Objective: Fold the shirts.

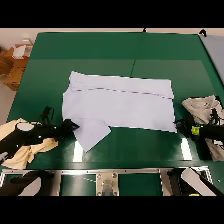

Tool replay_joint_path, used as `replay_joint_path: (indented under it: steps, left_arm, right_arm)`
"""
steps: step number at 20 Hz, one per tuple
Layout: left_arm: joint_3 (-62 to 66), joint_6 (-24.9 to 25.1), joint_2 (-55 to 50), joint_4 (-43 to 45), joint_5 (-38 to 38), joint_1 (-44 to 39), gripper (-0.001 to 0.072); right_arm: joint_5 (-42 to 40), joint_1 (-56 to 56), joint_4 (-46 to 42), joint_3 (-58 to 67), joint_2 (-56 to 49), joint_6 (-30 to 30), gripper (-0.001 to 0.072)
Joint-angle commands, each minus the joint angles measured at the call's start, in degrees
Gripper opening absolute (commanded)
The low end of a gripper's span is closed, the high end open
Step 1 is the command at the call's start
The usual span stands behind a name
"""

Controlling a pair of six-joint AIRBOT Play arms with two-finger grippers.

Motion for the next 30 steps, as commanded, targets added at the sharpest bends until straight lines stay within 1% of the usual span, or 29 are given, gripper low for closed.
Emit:
replay_joint_path:
  steps: [1,2,3,4,5,8,10,12,13,14,17,20,22,23,24,25,26,27,28,29,30]
  left_arm:
    - [0.85,2.47,0.39,-4.37,-0.96,-1.73,0.017]
    - [1.38,2.89,0.42,-4.13,-2.67,-1.22,0.0106]
    - [1.81,3.04,0.42,-3.28,-3.76,-0.74,0.0025]
    - [1.99,3.04,0.42,-2.45,-3.96,-0.55,0.0026]
    - [1.97,3.02,0.42,-1.57,-3.98,-0.55,0.0026]
    - [1.97,3.04,0.42,-0.52,-3.89,-0.55,0.0026]
    - [1.97,3.5,0.42,-0.5,-3.63,-0.55,0.0027]
    - [1.97,3.89,0.42,-0.5,-3.17,-0.55,0.0026]
    - [1.97,3.87,0.42,-0.5,-2.91,-0.55,0.0027]
    - [1.97,3.87,0.42,-0.55,-2.89,-0.55,0.0027]
    - [1.97,3.85,0.42,-0.59,-2.64,-0.55,0.0026]
    - [1.97,3.82,0.42,-0.81,-2.67,-0.55,0.0026]
    - [1.97,3.85,0.42,-1.22,-2.99,-0.55,0.0027]
    - [1.97,3.85,0.42,-1.64,-3.28,-0.55,0.0027]
    - [1.99,3.87,0.42,-1.66,-3.48,-0.55,0.0026]
    - [1.99,3.89,0.42,-1.64,-3.63,-0.55,0.0026]
    - [2.34,4.13,0.42,-1.42,-4.07,-0.55,0.0026]
    - [3.19,4.37,0.42,-1.14,-5.16,-0.55,0.0025]
    - [4.48,4.37,0.44,-0.39,-6.58,-0.55,0.0024]
    - [6.12,4.24,0.44,1.36,-8.44,-0.55,0.0024]
    - [7.76,2.84,1.09,4.0,-10.62,-0.55,0.0023]
  right_arm:
    - [2.36,-0.13,0.39,-0.33,0.2,1.07,0.04]
    - [4.44,-0.59,0.39,-0.33,0.2,1.42,0.0398]
    - [6.49,-1.33,0.35,-0.33,0.2,1.42,0.0393]
    - [8.28,-2.32,0.04,-0.39,0.22,1.44,0.0361]
    - [9.94,-3.78,-0.74,-0.63,0.42,2.14,0.0345]
    - [10.86,-6.84,-2.69,-2.56,1.92,4.46,0.0347]
    - [9.62,-8.5,-3.37,-3.65,2.8,4.79,0.0349]
    - [5.79,-9.05,-3.19,-4.68,2.8,6.29,0.0378]
    - [3.85,-8.94,-2.21,-5.6,2.69,6.34,0.0378]
    - [2.32,-8.92,0.26,-6.78,2.14,5.62,0.0378]
    - [-3.13,-8.46,7.08,-9.81,-1.22,0.7,0.0377]
    - [-8.7,-5.16,13.42,-10.21,-5.03,-2.91,0.0376]
    - [-9.62,-3.02,17.57,-10.12,-6.43,-4.9,0.0374]
    - [-9.62,-2.16,17.42,-10.12,-6.56,-4.9,0.0365]
    - [-9.57,-1.9,17.03,-10.1,-6.56,-5.11,0.0343]
    - [-9.2,-1.92,16.87,-10.08,-6.54,-5.16,0.0284]
    - [-8.39,-1.92,16.83,-9.9,-6.49,-6.14,0.0146]
    - [-6.99,-1.92,16.79,-9.6,-6.49,-6.38,0.01]
    - [-5.22,-1.92,16.55,-8.92,-6.49,-6.38,0.0012]
    - [-3.54,-1.92,15.5,-7.89,-6.29,-6.25,0.0013]
    - [-2.16,-1.92,13.64,-6.73,-5.81,-5.14,0.0013]
